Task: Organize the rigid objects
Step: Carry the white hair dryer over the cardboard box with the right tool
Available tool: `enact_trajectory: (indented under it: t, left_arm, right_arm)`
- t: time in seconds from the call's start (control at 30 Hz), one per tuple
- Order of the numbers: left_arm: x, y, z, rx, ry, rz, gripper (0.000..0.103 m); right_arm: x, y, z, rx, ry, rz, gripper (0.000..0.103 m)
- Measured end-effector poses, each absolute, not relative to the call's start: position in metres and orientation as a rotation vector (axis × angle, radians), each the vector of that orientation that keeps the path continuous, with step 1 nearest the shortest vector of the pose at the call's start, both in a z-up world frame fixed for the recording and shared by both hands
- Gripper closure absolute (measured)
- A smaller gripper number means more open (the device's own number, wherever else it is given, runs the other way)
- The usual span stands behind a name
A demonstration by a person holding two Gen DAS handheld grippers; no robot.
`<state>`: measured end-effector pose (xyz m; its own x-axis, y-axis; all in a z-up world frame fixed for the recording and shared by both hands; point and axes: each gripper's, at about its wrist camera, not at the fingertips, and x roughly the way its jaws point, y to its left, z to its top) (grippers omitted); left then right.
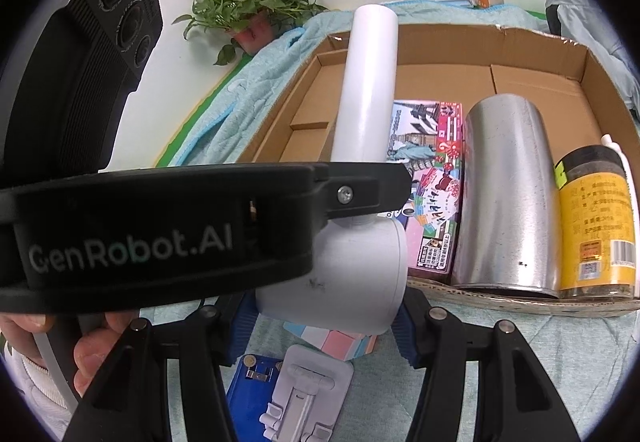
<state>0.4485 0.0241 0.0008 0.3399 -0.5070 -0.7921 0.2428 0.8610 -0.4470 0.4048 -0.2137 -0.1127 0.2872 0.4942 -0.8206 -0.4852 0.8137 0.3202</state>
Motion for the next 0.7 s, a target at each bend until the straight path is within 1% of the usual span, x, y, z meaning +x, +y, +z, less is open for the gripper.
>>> enact_trajectory:
  t: [0.2, 0.57, 0.7]
  left_arm:
    - [0.459, 0.035, -0.008, -0.311, 1.132, -0.506, 0.074]
    - [0.474, 0.041, -0.003, -0.313, 1.142, -0.508, 0.074]
    - [0.484, 0.05, -0.009, -0.34, 1.155, -0.51, 0.074]
  right_arm:
    - [0.408, -0.207, -0.117, 0.008, 1.106, 0.652, 0.046]
    - [0.418, -0.203, -0.116, 0.021, 1.119, 0.663, 0.046]
    - [0.421, -0.202, -0.118, 0.015, 1.128, 0.666, 0.046]
